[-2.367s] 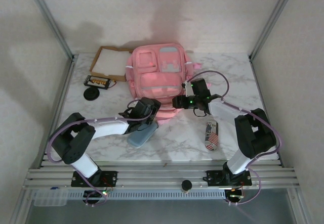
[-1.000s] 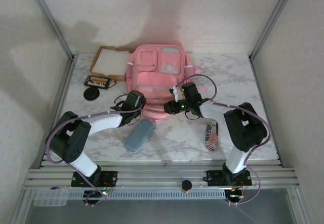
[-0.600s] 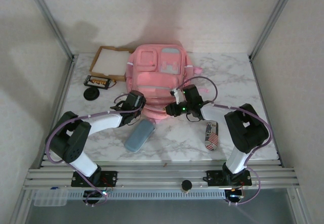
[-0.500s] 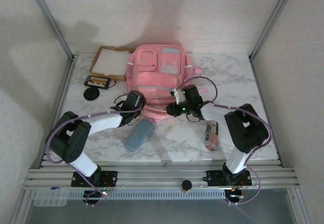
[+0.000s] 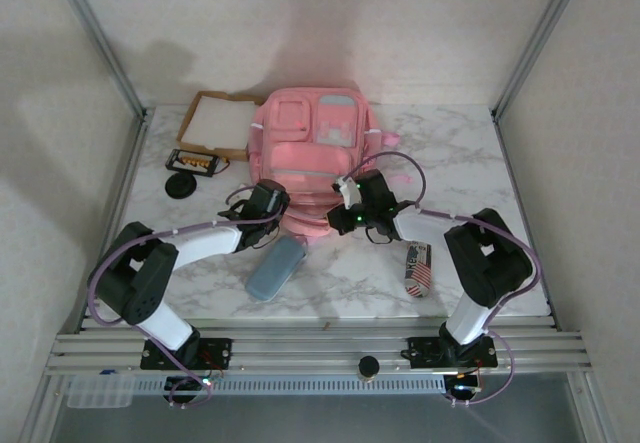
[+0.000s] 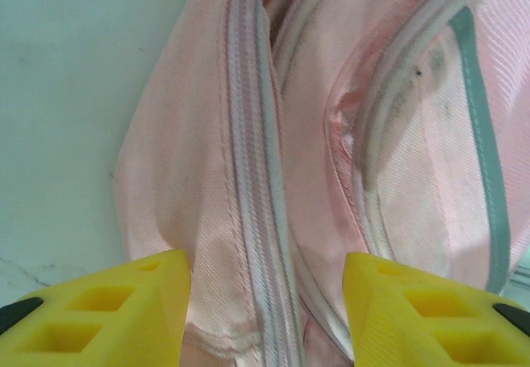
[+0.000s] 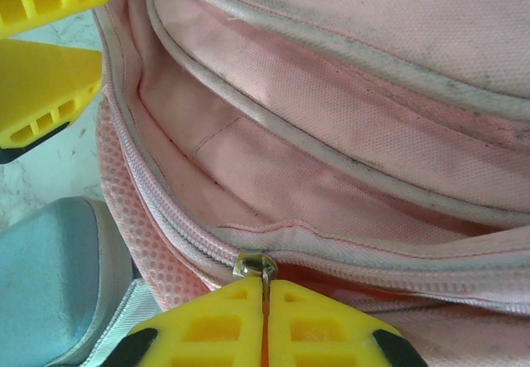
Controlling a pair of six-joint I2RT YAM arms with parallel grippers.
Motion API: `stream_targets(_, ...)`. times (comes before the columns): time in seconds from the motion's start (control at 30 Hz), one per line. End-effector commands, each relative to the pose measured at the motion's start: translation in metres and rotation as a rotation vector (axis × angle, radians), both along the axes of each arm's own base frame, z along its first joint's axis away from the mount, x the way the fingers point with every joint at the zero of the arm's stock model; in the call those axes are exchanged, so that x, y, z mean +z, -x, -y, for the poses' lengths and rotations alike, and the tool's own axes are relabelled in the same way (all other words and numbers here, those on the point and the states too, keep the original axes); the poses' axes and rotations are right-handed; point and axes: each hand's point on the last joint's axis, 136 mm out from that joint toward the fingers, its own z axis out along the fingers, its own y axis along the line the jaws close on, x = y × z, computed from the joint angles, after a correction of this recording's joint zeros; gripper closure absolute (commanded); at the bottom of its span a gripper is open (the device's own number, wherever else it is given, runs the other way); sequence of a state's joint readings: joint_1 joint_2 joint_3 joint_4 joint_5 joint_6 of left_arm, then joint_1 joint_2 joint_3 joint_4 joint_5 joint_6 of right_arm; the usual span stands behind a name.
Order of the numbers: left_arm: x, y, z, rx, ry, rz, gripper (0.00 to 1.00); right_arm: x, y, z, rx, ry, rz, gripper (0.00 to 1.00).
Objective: Pack books, pencil case, and school supplies into a backpack
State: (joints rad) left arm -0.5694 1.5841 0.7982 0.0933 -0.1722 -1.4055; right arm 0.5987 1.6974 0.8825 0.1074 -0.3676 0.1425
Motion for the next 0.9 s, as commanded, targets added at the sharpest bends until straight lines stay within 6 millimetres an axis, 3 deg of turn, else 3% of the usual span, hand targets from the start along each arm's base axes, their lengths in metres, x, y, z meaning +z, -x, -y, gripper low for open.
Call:
stream_targets(0.0,0.021,0.001,0.012,-0.025,0.032,0.032,0.46,-0.007,0.019,0.007,-0.008,0.064,-0.061,1.00)
stream_targets(0.3,0.026,0.017,0.064,-0.117,0.150,0.015,0.44,0.029,0.012,0.005,-0.031,0.028,-0.005,1.00)
stream_targets(0.47,0.018,0.012,0.084,-0.132,0.186,-0.015,0.47,0.041,0.011,0.003,-0.029,0.012,0.012,1.00)
stream_targets(0.87,-0.017,0.012,0.109,-0.108,0.233,-0.146,0.67,0.039,0.011,0.005,-0.045,0.009,0.011,1.00)
